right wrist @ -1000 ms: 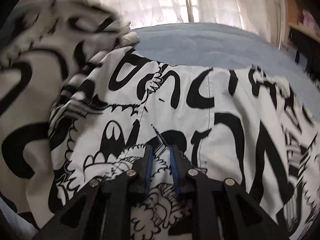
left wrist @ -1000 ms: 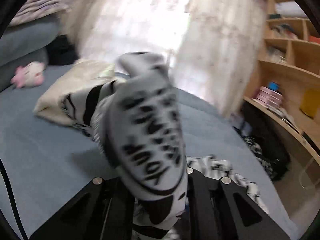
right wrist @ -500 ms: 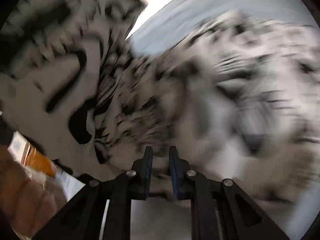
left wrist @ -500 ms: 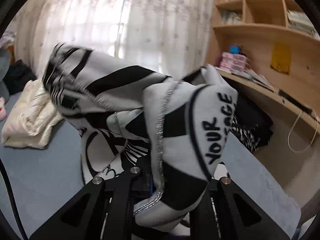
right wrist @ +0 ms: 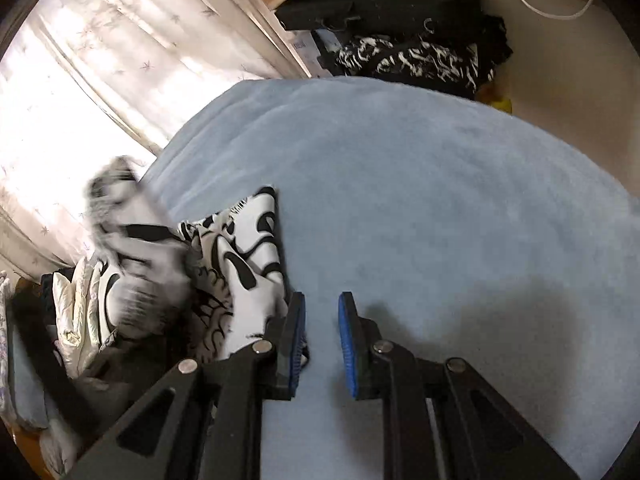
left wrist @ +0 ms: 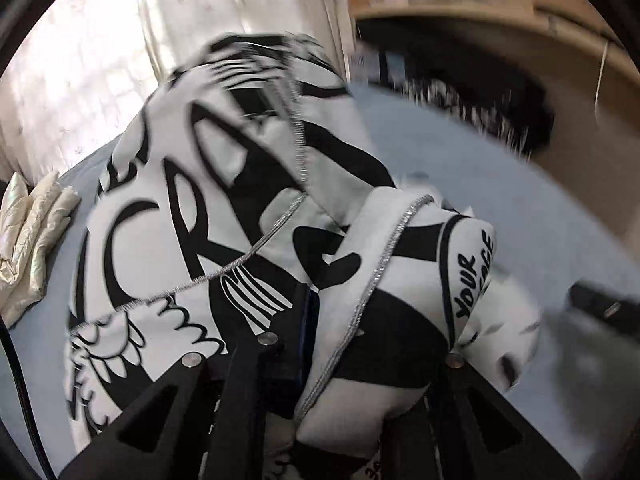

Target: Fold large clothes

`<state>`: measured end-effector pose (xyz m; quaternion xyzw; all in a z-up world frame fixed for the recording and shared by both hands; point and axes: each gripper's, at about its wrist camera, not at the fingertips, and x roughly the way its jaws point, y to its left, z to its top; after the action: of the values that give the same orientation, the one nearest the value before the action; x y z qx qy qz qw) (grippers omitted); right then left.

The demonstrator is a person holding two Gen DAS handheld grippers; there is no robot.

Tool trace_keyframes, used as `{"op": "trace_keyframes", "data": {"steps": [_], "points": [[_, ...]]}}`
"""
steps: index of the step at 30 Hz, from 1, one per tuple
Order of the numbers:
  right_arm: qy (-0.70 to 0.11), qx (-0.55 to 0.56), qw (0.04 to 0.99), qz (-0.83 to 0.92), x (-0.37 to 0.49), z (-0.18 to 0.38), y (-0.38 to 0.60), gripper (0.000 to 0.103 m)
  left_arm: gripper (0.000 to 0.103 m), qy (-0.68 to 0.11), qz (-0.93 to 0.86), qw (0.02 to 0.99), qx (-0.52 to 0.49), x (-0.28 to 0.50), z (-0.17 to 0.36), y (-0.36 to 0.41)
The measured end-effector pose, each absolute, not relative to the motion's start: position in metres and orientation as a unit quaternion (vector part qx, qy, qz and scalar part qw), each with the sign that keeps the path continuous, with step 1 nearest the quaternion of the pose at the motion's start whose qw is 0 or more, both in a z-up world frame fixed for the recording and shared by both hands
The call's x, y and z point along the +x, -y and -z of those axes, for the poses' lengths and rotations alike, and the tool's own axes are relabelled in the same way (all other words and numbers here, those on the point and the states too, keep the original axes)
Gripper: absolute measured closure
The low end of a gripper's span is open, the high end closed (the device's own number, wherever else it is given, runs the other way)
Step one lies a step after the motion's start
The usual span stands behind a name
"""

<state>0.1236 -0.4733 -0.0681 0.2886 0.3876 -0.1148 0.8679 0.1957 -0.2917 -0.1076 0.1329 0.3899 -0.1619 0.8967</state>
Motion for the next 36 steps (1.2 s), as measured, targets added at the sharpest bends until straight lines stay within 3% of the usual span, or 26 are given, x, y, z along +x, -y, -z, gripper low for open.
{"op": "trace_keyframes", "data": {"steps": [19,28,35,36], "points": [[-0.393,0.282,0.869,0.106,0.127,0.074,0.466,0.086,0.092,-0.399,0.174,0.893,0.111,0.169,0.098,0.277],[-0.381,0.275,0.877,0.101,0.124,0.062,0.461,0.086,0.092,-0.376,0.19,0.907,0.021,0.158,0.058,0.25],[-0.381,0.28,0.876,0.094,0.117,0.052,0.459,0.086,0.089,-0.422,0.19,0.886,0.042,0.159,0.068,0.248],[-0.38,0.28,0.877,0.094,0.115,0.049,0.459,0.082,0.089,-0.423,0.193,0.884,0.043,0.157,0.066,0.246]]}}
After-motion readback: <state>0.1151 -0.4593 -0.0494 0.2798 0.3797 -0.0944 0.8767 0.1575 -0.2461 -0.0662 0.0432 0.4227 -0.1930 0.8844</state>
